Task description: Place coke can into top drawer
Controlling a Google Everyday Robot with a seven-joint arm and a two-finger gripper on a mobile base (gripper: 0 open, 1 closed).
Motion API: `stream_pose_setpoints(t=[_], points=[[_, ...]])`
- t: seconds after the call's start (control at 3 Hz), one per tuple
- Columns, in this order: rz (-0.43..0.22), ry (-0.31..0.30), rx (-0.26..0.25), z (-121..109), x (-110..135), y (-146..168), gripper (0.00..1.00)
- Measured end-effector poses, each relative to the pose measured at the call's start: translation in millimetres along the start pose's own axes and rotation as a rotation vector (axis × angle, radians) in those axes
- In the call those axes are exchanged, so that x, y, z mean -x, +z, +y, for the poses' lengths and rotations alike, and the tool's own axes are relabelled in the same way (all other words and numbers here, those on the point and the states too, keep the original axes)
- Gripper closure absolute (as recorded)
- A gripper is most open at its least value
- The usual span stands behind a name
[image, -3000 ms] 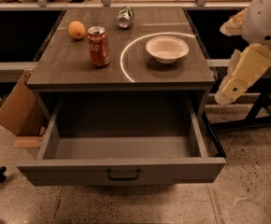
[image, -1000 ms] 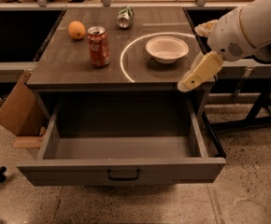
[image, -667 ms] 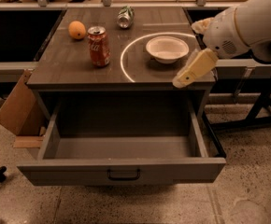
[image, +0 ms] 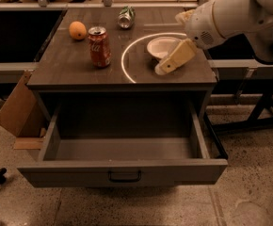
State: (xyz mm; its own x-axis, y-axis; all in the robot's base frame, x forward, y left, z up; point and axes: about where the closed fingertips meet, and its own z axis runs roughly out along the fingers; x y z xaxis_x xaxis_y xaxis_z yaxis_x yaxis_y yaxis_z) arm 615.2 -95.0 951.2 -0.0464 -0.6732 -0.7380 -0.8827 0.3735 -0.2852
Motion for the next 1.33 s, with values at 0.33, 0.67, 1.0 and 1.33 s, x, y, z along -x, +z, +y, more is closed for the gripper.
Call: stream_pose_setpoints(t=[0.33,0.67,1.0,1.33], points=[[-0.050,0.009,0.029,-5,17,30,0.00],[-0.050,0.011,0.025,-5,19,34,0.00],[-0.082,0.015,0.013,-12,28,50,0.00],[-0.119,0.024,0.009,-21,43,68,0.00]])
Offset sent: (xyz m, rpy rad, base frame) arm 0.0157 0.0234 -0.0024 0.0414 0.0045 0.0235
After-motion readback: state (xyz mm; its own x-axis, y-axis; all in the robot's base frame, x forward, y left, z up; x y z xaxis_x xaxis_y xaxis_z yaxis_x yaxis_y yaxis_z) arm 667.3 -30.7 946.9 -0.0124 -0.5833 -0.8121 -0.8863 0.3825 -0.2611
